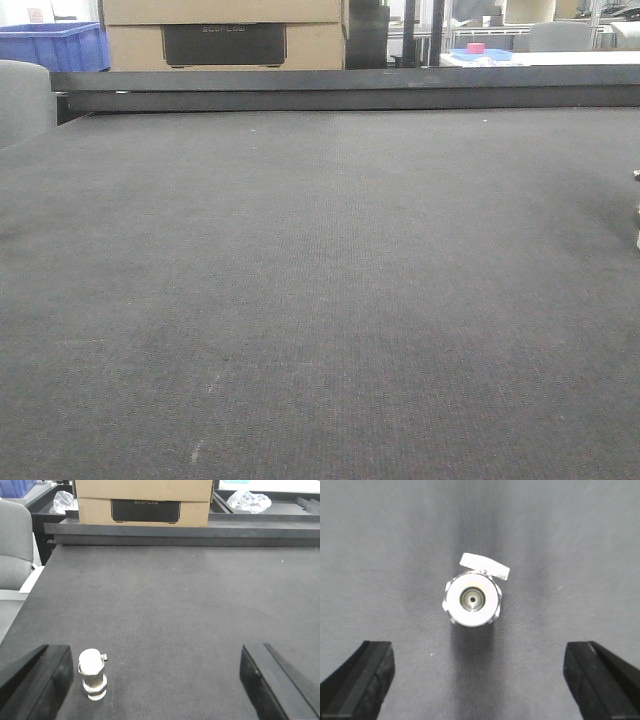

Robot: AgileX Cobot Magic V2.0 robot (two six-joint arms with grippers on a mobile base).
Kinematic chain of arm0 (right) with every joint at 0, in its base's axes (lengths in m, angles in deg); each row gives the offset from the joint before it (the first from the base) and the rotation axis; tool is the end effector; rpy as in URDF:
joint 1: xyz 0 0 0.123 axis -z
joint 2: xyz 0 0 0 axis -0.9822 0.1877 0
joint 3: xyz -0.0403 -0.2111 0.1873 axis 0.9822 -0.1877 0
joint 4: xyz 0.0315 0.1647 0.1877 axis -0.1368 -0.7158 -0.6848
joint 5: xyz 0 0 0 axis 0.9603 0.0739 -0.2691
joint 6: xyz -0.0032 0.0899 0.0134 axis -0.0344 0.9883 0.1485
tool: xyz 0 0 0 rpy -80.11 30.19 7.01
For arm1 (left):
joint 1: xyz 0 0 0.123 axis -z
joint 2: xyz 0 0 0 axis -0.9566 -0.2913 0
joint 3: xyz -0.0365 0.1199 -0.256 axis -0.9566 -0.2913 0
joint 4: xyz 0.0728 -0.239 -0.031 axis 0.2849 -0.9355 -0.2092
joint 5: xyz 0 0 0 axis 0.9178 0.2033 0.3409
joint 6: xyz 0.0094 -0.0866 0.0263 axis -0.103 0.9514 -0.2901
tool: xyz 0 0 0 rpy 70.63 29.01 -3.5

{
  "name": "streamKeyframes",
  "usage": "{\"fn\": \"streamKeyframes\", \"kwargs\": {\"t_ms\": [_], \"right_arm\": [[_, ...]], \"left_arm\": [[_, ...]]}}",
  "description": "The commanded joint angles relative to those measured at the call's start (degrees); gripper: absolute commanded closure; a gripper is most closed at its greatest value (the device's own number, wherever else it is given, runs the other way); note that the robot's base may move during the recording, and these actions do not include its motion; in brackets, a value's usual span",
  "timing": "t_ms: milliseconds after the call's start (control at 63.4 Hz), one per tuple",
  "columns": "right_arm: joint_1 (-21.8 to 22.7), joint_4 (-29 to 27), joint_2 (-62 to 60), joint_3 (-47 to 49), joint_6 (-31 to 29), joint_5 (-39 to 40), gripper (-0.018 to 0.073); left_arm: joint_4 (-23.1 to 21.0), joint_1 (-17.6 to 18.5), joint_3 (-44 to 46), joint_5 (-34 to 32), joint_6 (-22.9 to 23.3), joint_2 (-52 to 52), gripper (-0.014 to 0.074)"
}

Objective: Place valve from conveyor to right shelf box
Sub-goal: 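Close the right gripper on the white-capped valve on the conveyor and lift, then lower the left gripper onto the second valve, close and lift it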

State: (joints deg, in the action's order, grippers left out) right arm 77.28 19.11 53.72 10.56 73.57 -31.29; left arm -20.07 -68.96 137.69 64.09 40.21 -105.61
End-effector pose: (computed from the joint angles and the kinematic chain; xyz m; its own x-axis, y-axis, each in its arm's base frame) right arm 0.3087 0.0140 0.3452 -0.9237 -0.0426 -0.3806 -0.0599 0.9976 0.0337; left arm 0.1036 -0.0071 0.3981 -0.2301 -0.0054 -0.9732 0.0635 0.9978 -0.0205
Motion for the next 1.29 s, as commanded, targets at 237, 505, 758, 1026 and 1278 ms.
{"fn": "streamKeyframes", "kwargs": {"t_ms": [237, 505, 758, 1026, 1278], "right_arm": [[0.15, 0.49, 11.39, 0.48, -0.51, 5.90, -0.0010], [0.15, 0.49, 16.73, 0.48, -0.51, 6.64, -0.0010], [0.15, 0.49, 17.80, 0.48, -0.51, 5.84, 0.0270], [0.15, 1.05, 15.85, 0.48, -0.51, 4.13, 0.0713], [-0.07, 1.05, 7.90, 0.08, -0.51, 5.64, 0.0713]], "left_arm": [[-0.34, 0.35, 0.37, 1.94, 0.43, -0.01, 0.0016], [-0.34, 0.35, 0.37, 2.08, 0.43, -0.01, 0.0016], [-0.34, 0.35, 0.37, 2.37, 0.43, -0.01, 0.0016], [-0.34, 0.35, 3.13, 8.19, 0.43, -1.60, 0.0016], [0.79, 0.25, 14.20, 18.99, 0.43, -12.72, 0.0016]]}}
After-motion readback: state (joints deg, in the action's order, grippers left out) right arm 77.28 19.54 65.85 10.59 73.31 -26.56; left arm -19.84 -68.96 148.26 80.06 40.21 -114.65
